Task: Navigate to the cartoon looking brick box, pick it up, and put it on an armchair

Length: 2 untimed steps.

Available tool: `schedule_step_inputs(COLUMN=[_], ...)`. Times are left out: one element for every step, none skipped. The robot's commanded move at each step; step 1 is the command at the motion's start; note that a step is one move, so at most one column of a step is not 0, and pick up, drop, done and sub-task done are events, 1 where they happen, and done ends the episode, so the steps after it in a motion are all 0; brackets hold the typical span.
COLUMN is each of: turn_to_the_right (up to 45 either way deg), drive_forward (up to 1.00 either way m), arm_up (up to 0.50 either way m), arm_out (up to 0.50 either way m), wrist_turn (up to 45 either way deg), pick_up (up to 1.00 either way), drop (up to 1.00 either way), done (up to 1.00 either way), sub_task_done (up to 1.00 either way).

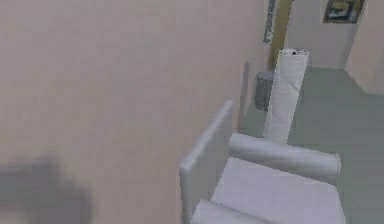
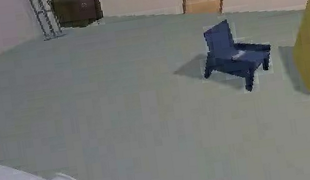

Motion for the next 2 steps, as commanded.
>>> schedule_step_inputs(turn_to_the_right=[45.0, 45.0], drive_forward=[0.00, 0.00], arm_up=[0.00, 0.00], arm_out=[0.00, 0.00], wrist_turn=[0.0, 0.0], pick_up=[0.00, 0.00], drop=[0.00, 0.00], done=[0.00, 0.00], sub_task_done=[0.00, 0.00])
